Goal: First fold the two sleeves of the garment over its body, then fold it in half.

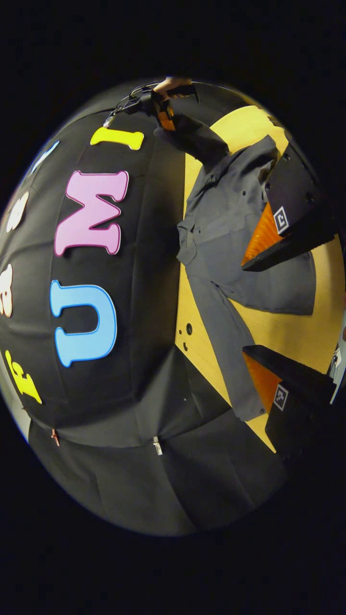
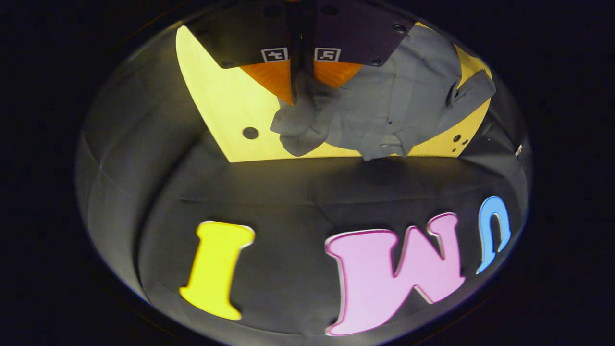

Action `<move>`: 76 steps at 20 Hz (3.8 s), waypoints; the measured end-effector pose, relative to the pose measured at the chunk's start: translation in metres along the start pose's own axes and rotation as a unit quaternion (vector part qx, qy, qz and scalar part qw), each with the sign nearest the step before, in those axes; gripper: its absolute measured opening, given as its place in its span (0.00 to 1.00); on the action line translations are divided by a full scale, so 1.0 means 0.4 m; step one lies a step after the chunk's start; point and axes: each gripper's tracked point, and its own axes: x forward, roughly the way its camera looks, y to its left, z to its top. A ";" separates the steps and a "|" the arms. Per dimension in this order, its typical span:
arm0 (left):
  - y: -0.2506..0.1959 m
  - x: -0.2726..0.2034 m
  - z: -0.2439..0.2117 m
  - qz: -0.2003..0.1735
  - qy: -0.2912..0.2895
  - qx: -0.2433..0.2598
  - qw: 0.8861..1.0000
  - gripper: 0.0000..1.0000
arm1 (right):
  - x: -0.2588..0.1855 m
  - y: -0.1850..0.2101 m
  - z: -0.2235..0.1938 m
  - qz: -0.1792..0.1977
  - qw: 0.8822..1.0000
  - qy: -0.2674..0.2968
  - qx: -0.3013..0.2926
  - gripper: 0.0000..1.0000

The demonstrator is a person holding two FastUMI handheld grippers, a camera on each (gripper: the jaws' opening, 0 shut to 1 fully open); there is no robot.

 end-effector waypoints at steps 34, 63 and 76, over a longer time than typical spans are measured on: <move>0.343 -0.049 -0.175 0.145 0.061 -0.122 0.980 0.94 | 0.192 0.988 -0.295 0.228 0.958 0.110 -0.135 0.21; 0.600 0.382 -0.250 0.185 0.103 -0.132 0.968 0.96 | -0.220 0.285 -0.409 0.057 0.994 0.083 0.032 0.99; 0.571 0.497 -0.323 0.170 0.168 -0.102 0.966 0.91 | -0.382 0.141 -0.596 -0.016 0.992 0.103 0.077 0.99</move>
